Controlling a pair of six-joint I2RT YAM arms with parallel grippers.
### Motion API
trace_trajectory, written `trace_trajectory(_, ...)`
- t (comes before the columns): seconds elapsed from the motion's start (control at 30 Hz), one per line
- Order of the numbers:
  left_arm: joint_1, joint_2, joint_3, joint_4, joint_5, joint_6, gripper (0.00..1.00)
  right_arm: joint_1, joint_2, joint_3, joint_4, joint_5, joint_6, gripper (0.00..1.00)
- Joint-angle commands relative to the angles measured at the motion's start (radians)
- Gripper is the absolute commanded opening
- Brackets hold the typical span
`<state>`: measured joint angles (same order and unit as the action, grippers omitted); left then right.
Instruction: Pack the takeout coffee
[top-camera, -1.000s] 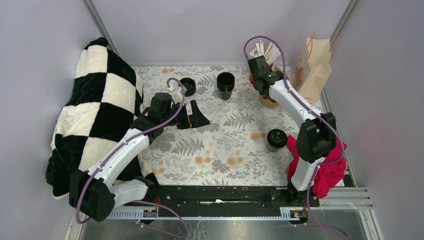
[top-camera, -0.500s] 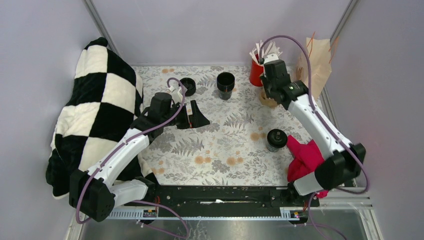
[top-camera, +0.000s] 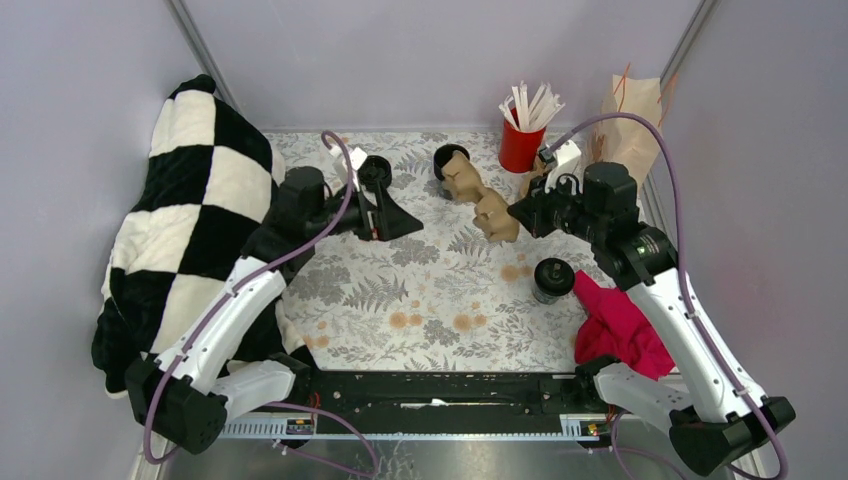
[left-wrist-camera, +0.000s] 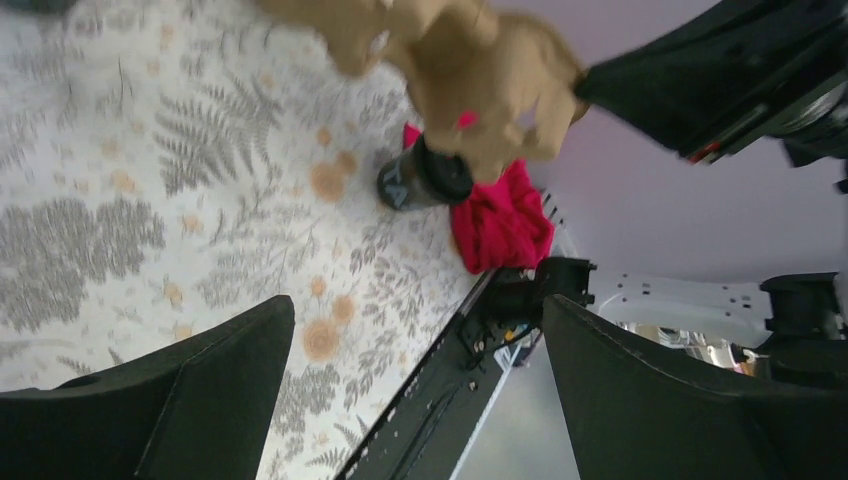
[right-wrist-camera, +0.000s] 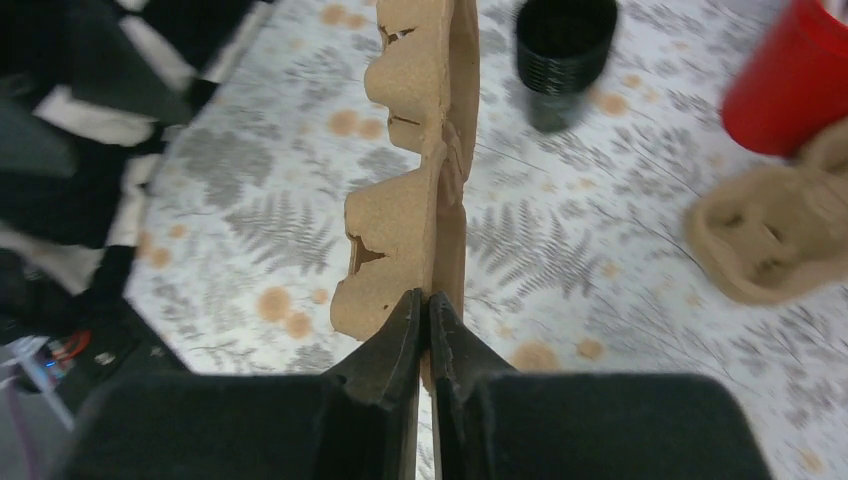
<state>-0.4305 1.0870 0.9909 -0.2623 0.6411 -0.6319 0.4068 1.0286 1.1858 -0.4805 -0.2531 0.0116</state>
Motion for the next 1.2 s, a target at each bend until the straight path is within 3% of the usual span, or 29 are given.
trace_trajectory(0.0, 0.032, -0.036, 0.158, -0.002, 0.029, 0.081, 0.97, 0.002, -0.056, -0.031, 0.131, -0.295, 0.053, 0.0)
trace_trajectory(0.17, 0.102, -0.047, 0.316, -0.15, -0.041, 0.192, 0.95, 0.002, -0.055, -0.092, 0.239, -0.548, 0.08, 0.0)
trace_trajectory(0.33, 0.112, -0.026, 0.41, -0.261, -0.018, 0.273, 0.93, 0.002, -0.058, -0.121, 0.256, -0.669, -0.072, 0.0)
trace_trajectory(0.5, 0.113, -0.01, 0.366, -0.308, 0.151, 0.317, 0.88, 0.002, -0.005, -0.087, 0.203, -0.754, -0.179, 0.0)
trace_trajectory(0.7, 0.167, -0.132, 0.241, -0.224, 0.158, 0.292, 0.76, 0.002, -0.003, -0.149, 0.317, -0.903, -0.067, 0.0)
trace_trajectory(0.87, 0.192, -0.314, 0.114, -0.042, 0.225, 0.209, 0.91, 0.002, -0.054, -0.226, 0.454, -0.972, 0.097, 0.0)
trace_trajectory(1.03, 0.198, -0.375, 0.152, -0.06, 0.314, 0.217, 0.93, 0.002, -0.125, -0.207, 0.418, -1.011, 0.14, 0.0)
trace_trajectory(1.17, 0.193, -0.373, 0.194, -0.077, 0.516, 0.241, 0.95, 0.001, -0.16, -0.184, 0.427, -1.044, 0.185, 0.0)
